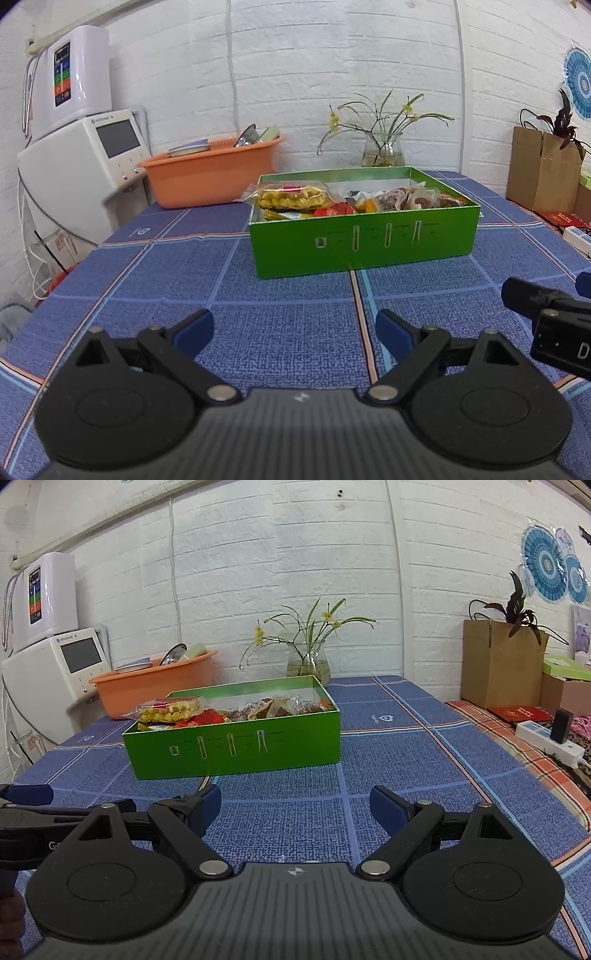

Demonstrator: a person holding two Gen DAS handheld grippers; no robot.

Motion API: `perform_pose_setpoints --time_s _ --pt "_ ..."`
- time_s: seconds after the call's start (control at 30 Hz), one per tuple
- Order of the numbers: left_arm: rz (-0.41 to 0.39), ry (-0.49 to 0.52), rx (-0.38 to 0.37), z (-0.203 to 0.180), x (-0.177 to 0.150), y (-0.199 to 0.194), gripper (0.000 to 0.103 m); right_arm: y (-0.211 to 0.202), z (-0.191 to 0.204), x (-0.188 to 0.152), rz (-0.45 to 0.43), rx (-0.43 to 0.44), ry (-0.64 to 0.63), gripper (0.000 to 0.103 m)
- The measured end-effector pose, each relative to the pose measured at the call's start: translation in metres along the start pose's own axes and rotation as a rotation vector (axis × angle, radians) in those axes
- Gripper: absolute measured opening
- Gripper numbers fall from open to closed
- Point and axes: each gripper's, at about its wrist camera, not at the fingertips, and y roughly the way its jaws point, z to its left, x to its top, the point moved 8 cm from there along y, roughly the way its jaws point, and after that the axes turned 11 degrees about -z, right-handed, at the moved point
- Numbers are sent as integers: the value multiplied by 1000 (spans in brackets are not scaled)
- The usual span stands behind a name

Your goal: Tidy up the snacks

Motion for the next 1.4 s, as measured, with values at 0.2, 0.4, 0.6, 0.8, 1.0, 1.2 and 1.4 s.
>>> perform_pose_setpoints --time_s 0.2,0.4,0.6,0.8,1.0,1.2,1.4 --pt "-10 -23 -14 -1 2 -2 89 -1 1 1 -4 1 -3 103" --pt "-11 -24 -11 -1 2 -3 89 -1 1 0 -3 0 -4 103" --pt "-4 -19 -14 -3 -1 -1 89 -1 0 -3 3 -4 -4 103" --pt "-15 -29 -35 -4 -1 -1 89 -1 0 -3 1 -1 -5 103" --pt "-21 -37 -24 -2 0 -1 89 -1 0 -3 2 -2 -5 103" --pt "-78 -82 -28 2 6 -7 89 -1 0 -7 8 0 -9 103" --pt "-133 -79 -15 4 11 -14 89 -2 1 -6 1 3 -13 103"
